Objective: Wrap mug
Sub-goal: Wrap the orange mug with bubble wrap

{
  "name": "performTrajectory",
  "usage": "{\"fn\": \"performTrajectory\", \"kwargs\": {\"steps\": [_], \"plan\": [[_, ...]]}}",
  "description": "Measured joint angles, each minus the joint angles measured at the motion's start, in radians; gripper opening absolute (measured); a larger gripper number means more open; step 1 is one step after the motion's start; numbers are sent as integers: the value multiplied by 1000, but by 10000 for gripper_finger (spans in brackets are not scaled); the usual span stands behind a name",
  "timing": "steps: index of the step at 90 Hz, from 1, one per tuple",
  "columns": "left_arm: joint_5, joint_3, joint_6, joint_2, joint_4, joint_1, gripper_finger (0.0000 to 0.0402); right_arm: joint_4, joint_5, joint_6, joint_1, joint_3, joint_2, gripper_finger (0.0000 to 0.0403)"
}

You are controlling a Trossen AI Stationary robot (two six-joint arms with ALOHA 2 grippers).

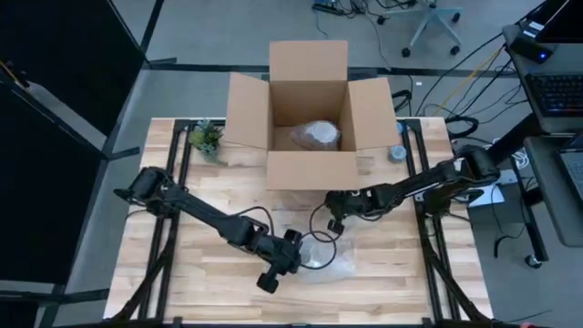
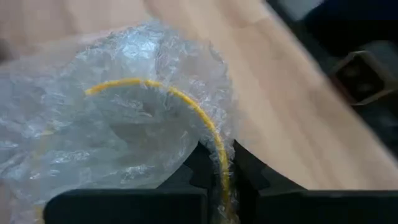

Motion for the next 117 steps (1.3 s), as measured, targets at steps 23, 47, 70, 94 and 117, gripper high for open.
{"fn": "performTrajectory", "kwargs": {"steps": [23,47,70,94,117], "plan": [[14,4,1,44,47,-12,7,45,50,-42,28,2,-165,1],[19,8,-2,48,55,-13,7,24,46,10,76,2,-245,0],[14,60,-24,54,-3,-31,7,-133,53,93,64,3,-164,23],[14,65,-31,54,-19,-40,7,-120,46,125,12,3,-8,137],[14,65,-31,53,-21,-42,7,35,49,68,-42,3,152,208]]}}
